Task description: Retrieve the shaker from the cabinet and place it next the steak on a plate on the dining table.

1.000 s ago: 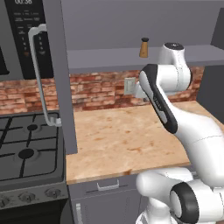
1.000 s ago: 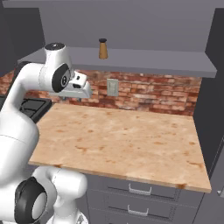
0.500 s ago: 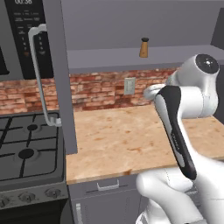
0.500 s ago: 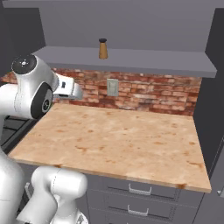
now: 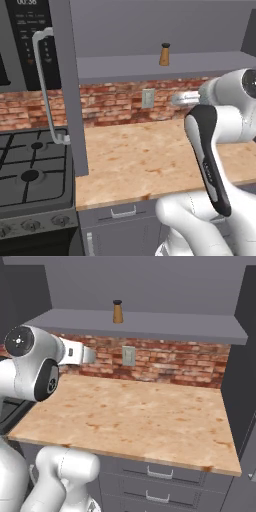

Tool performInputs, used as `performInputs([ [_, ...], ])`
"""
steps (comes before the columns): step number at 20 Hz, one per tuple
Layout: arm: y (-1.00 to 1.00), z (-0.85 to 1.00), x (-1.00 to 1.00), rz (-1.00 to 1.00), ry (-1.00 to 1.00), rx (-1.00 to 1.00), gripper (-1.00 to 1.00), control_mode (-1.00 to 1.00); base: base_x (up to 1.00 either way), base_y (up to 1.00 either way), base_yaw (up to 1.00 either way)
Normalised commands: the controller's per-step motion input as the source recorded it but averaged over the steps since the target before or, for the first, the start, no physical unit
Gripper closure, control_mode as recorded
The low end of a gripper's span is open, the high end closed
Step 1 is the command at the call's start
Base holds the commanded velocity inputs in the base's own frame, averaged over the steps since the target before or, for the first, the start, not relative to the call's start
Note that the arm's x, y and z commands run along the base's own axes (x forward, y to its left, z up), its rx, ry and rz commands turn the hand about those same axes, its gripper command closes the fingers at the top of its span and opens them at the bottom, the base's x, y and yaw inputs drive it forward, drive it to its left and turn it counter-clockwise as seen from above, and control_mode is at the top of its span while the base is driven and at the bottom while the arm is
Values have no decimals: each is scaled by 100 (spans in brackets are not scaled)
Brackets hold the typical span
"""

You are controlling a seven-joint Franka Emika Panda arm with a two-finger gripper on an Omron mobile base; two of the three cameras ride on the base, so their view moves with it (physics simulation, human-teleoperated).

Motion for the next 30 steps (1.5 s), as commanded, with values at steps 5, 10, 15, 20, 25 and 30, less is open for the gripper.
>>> performInputs([
  [5,-27,52,9,0,2,6,-100,-100,0,0,0],
  [10,-20,45,12,0,1,4,-100,-100,0,0,0],
  [15,-4,42,10,0,0,0,-100,-100,0,0,0],
  [20,0,25,16,0,-2,0,-100,-100,0,0,0],
  [25,0,5,27,0,-6,0,-100,-100,0,0,0],
  [30,0,0,30,0,-14,0,-100,-100,0,0,0],
])
